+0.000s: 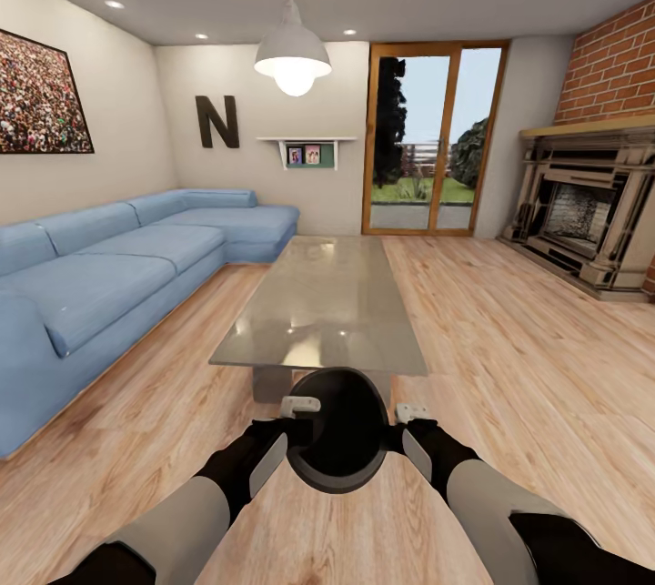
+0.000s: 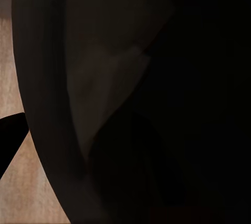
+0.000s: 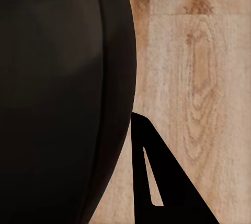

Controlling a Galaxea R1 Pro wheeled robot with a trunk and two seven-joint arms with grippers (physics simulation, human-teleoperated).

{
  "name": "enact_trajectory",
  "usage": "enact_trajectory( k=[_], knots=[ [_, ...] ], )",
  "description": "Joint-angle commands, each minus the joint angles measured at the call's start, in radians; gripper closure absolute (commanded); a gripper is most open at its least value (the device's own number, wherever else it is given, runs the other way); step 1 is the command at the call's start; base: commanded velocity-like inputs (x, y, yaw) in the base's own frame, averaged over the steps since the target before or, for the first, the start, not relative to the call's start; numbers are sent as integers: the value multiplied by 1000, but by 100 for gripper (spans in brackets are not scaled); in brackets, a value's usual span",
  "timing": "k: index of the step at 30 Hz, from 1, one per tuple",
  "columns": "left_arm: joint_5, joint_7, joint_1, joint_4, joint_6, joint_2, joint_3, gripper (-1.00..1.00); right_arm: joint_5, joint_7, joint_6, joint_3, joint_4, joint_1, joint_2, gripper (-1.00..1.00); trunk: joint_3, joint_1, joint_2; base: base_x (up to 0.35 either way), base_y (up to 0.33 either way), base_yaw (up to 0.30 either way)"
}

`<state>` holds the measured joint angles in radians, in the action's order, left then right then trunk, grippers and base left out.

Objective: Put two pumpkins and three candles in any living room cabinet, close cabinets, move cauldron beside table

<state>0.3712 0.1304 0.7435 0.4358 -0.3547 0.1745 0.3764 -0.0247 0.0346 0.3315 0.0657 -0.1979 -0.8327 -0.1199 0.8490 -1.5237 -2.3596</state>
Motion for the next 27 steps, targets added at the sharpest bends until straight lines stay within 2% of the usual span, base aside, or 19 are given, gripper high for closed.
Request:
enact_trajectory(
  k=[1, 27],
  knots=[
    [15, 6, 0, 1, -3, 0, 6, 100, -29, 1, 4, 19, -5, -1, -1, 100, 1, 0, -1, 0, 0, 0],
    [15, 6, 0, 1, -3, 0, 6, 100, -29, 3, 5, 19, -5, -1, -1, 100, 5, 0, -1, 0, 0, 0]
  ],
)
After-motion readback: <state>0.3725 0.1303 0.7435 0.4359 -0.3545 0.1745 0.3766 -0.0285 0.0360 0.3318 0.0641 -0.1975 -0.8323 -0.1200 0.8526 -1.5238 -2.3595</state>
